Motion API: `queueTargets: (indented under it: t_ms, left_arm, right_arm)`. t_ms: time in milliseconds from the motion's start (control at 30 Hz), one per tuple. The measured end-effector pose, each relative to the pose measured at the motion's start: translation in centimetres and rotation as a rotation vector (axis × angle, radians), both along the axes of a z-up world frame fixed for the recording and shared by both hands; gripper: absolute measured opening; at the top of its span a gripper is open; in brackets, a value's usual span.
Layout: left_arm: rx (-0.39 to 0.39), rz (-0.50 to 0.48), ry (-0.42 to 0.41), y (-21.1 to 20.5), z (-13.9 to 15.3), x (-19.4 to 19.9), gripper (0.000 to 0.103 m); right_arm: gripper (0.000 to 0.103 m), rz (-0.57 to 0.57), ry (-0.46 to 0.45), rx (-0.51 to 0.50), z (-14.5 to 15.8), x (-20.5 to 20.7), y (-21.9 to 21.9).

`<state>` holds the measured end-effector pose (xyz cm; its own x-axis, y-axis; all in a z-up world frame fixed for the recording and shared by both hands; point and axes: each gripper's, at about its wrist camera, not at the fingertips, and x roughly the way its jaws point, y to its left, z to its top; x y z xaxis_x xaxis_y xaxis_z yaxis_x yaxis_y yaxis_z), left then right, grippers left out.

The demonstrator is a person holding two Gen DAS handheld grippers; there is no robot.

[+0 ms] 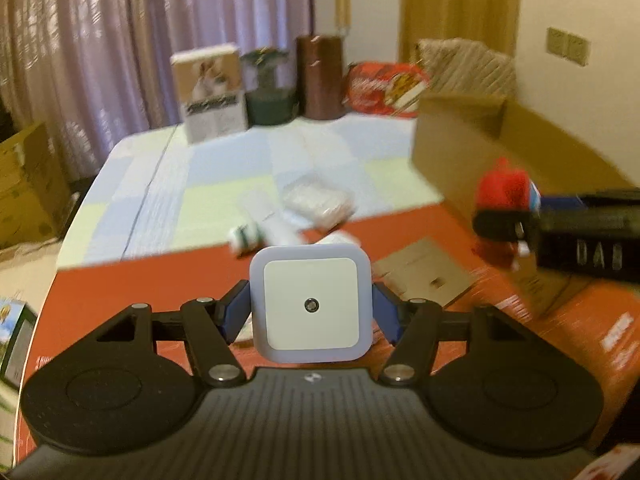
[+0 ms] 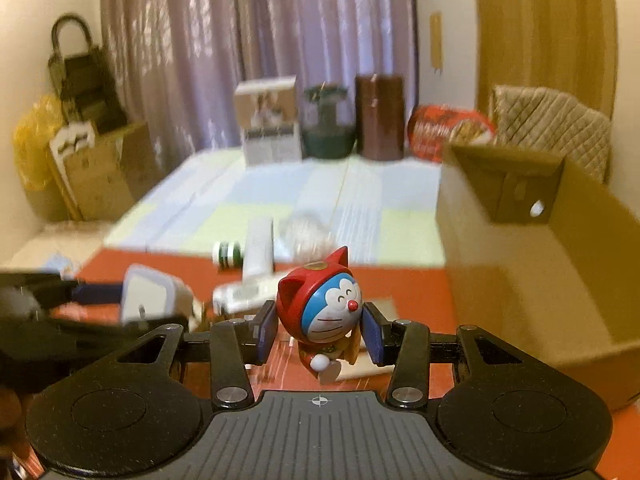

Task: Organize rigid objects
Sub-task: 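Carry the night light into the cardboard box and open the left tool while the right tool carries the figure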

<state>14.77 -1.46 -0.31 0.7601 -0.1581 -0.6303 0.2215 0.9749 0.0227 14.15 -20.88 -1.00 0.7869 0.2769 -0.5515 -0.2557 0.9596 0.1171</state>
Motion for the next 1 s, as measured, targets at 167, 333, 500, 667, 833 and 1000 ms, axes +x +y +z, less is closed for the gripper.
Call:
queueTargets:
  t_ms: [167,333,500,667,833,1000]
  left_arm:
    - [-0.036,-0.093,-0.055,-4.1,3.4,0.3,0.060]
    - [-0.074,-0.202,-0.090,-10.1,6.0,1.6,0.060]
    - [-0.114,-0.299,-0.072,-15.9,6.8,3.1,0.060]
    - [-0.121,-0.374,-0.033,-20.1,5.0,5.2,0.060]
    - [-0.091,-0.422,0.013,-22.2,2.8,6.4,0.060]
    - [-0.077,-0.440,0.045,-22.8,1.3,6.6,0.060]
  right_arm:
    - [0.041,-0.047,-0.087,-0.018,5.2,0.1,-4.4]
    - [0.042,-0.141,-0.045,-0.035,7.0,1.7,-11.5]
    - [0.042,-0.202,0.032,-0.032,6.0,3.1,-17.4]
    - [0.042,-0.231,0.107,-0.002,3.5,4.0,-21.1]
    - [0.042,-0.234,0.141,0.003,1.8,4.3,-23.3]
    - [0.042,-0.230,0.162,0.003,0.7,4.3,-23.7]
